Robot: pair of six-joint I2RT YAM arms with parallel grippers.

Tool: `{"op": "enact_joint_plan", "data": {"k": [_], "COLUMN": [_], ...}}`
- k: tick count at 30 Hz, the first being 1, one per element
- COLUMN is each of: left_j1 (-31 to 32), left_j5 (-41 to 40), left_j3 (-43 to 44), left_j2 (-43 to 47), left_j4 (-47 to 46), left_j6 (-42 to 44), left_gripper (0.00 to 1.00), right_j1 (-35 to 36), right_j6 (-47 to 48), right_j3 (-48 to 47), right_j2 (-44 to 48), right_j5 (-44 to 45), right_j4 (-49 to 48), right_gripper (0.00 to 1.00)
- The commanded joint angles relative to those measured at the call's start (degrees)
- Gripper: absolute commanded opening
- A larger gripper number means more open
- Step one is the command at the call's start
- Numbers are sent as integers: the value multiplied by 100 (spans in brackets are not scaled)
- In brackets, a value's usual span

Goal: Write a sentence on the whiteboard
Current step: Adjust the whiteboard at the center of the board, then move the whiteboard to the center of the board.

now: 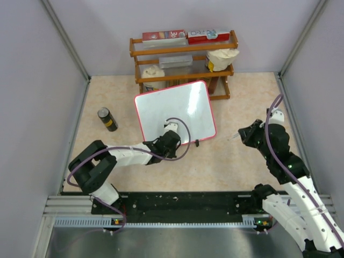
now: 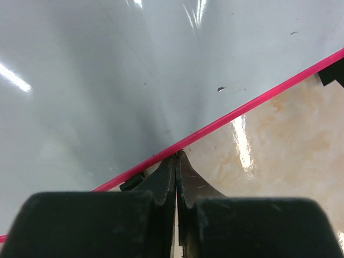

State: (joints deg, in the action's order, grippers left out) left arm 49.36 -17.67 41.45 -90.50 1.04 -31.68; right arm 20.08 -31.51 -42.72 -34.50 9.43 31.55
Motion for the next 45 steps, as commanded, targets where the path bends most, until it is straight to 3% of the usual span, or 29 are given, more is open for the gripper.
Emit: {"op": "enact_joint_plan", "data": {"k": [1,6,8,10,13,15,17,21,28,35,45], "left_j1": [-146,90,309,486,776,890,978,1189,1313,1304,953], "left_j5": [-141,1,-43,-61,-35,-43,-70,-420,-806,-1774,-1792], "left_j3": [12,91,187,301,644,908,1162,1585,1471,910,601], "left_j2": [-512,-302,-118,-47,-82,-266,-511,-811,-601,522,156], "left_j4": [969,872,898,907,959,994,995,1380,1844,2989,2919], "left_j6": [-31,-58,-66,-66,-145,-302,-374,-488,-935,-2077,-2571], "left_gripper": [0,0,5,13,36,59,67,68,66,65,69], "right_j1": [-39,-39,-39,-39,-39,-39,-39,-39,-30,-39,-30], "right_j6": [31,57,57,66,75,83,92,136,162,162,154], "right_j3": [1,9,27,27,36,36,44,62,106,185,203], "right_j2": [5,66,93,93,75,84,101,154,137,84,5], "right_j5": [-73,-73,-82,-73,-73,-55,-56,-29,-47,-161,-301], "right_j4": [-290,-299,-299,-299,-316,-325,-325,-325,-386,-518,-694], "right_gripper": [0,0,0,0,0,0,0,0,0,0,0]}}
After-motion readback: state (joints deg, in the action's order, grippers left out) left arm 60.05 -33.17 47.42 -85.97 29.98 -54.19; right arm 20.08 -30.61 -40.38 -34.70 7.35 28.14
